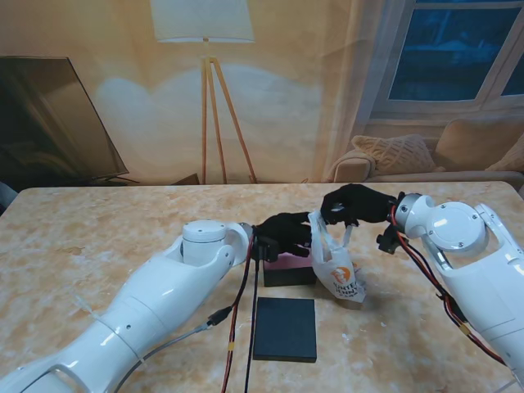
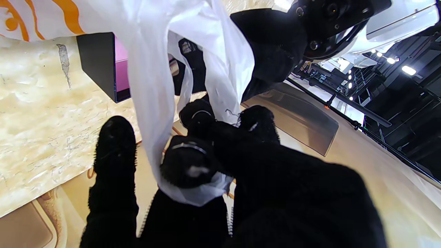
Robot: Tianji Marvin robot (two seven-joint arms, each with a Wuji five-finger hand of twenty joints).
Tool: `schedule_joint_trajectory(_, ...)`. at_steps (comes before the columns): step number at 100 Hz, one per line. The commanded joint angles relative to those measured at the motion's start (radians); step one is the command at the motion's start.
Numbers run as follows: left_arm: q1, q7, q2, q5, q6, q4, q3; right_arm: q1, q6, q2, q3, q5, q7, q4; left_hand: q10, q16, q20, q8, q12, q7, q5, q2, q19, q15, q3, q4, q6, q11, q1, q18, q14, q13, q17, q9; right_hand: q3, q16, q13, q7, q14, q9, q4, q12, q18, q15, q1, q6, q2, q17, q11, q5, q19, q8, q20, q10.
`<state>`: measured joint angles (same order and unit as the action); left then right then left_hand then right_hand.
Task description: Pack mini donuts into a plastic bag, tie the opening and put the bag into the gift box
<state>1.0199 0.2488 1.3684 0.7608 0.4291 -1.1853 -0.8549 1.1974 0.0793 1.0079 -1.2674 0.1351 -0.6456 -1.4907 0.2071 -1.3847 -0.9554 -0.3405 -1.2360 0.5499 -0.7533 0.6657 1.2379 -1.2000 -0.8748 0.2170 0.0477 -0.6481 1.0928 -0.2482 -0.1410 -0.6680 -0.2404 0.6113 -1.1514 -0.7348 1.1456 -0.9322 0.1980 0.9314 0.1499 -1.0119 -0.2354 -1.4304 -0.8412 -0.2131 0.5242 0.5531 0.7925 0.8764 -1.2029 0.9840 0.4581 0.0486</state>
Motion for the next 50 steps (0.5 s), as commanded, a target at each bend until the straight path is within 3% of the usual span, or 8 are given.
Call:
schedule_joint_trajectory(1,-0.012,0.050,0.006,0.011,0.003,0.012,0.003,0.005,0.006,0.006,0.002,0.005,-0.015,0.002,-0.023,-0.003,-0.019,0.010,-0.025,-0.017,-0.002,0.036,0.028,-0.039,-0.007,0.023,0.010,-0.025,-0.010,0.032,0.044,-0.004,-0.009,0.022,-0.089,-0.027,0.008,0.008,0.017,0.112,-0.084,-0.027,-0.006,-0.040,-0.081,-0.005,-0.063,0.002,0.150,0.011,-0.032,-0.012,0.023,-0.118)
schedule_joint_trajectory(13,-0.019,0.093,0.003,0.023,-0.002,0.026,0.005,0.002,0.006,0.008,0.006,0.013,-0.009,0.010,-0.024,-0.010,-0.020,0.007,-0.034,-0.009,-0.014,0.038,0.029,-0.046,0.001,0.021,0.016,-0.031,-0.017,0.034,0.046,-0.001,-0.006,0.016,-0.088,-0.027,0.009,0.011,0.016,0.112,-0.083,-0.028,-0.006,-0.040,-0.081,-0.007,-0.064,0.002,0.150,0.015,-0.033,-0.015,0.023,-0.117)
schedule_joint_trajectory(23,-0.021,0.095,0.003,0.018,-0.006,0.028,0.006,-0.001,0.003,0.009,0.008,0.012,-0.007,0.016,-0.023,-0.010,-0.020,-0.011,-0.001,0.027,-0.040,0.063,0.028,-0.040,-0.070,0.013,0.008,-0.050,-0.082,0.034,0.042,0.005,-0.004,-0.008,-0.088,-0.027,0.008,0.009,0.016,0.112,-0.083,-0.029,-0.007,-0.040,-0.081,-0.011,-0.066,0.002,0.150,0.016,-0.033,-0.015,0.024,-0.119)
schedule_joint_trajectory(28,-0.020,0.090,0.003,0.019,-0.005,0.025,0.005,-0.001,0.004,0.009,0.009,0.014,-0.006,0.017,-0.019,-0.006,-0.017,-0.023,0.047,0.044,-0.053,0.073,0.021,-0.031,-0.116,-0.004,0.008,-0.051,-0.122,0.033,0.040,0.011,-0.001,-0.027,-0.087,-0.027,0.007,0.008,0.015,0.111,-0.083,-0.029,-0.008,-0.040,-0.082,-0.011,-0.067,0.001,0.150,0.016,-0.033,-0.015,0.024,-0.121)
schedule_joint_trajectory(34,-0.018,0.085,0.004,0.019,-0.003,0.022,0.005,0.000,0.008,0.009,0.010,0.026,0.000,0.017,-0.013,0.003,-0.014,-0.039,0.209,0.061,-0.069,0.081,0.012,-0.015,-0.157,-0.039,0.005,-0.064,-0.163,0.033,0.036,0.020,0.004,-0.053,-0.086,-0.027,0.007,0.007,0.015,0.111,-0.083,-0.030,-0.008,-0.041,-0.082,-0.014,-0.067,0.000,0.150,0.016,-0.034,-0.014,0.025,-0.121)
schedule_joint_trajectory(37,-0.019,0.085,0.004,0.019,-0.003,0.023,0.006,0.001,0.011,0.008,0.010,0.032,0.003,0.017,-0.009,0.006,-0.012,-0.043,0.232,0.070,-0.082,0.085,0.007,-0.010,-0.161,-0.043,0.004,-0.061,-0.169,0.033,0.035,0.025,0.008,-0.063,-0.086,-0.027,0.007,0.007,0.015,0.111,-0.084,-0.031,-0.007,-0.041,-0.081,-0.014,-0.066,0.001,0.151,0.016,-0.034,-0.014,0.025,-0.120)
schedule_joint_trajectory(43,-0.019,0.084,0.005,0.020,-0.001,0.023,0.006,0.001,0.014,0.009,0.011,0.038,0.007,0.017,-0.004,0.007,-0.009,-0.056,0.249,0.095,-0.100,0.089,-0.002,-0.003,-0.158,-0.037,0.002,-0.049,-0.162,0.030,0.030,0.032,0.015,-0.068,-0.087,-0.027,0.008,0.007,0.016,0.111,-0.084,-0.031,-0.007,-0.041,-0.081,-0.014,-0.066,0.002,0.150,0.015,-0.035,-0.014,0.025,-0.123)
schedule_joint_trajectory(50,-0.019,0.079,0.006,0.020,0.002,0.023,0.006,0.004,0.013,0.009,0.010,0.037,0.010,0.016,-0.003,0.000,-0.008,-0.067,0.262,0.147,-0.117,0.100,-0.011,0.006,-0.138,-0.006,0.005,-0.043,-0.135,0.029,0.027,0.037,0.021,-0.072,-0.087,-0.027,0.008,0.006,0.017,0.110,-0.084,-0.031,-0.007,-0.041,-0.081,-0.014,-0.067,0.003,0.149,0.014,-0.036,-0.014,0.025,-0.123)
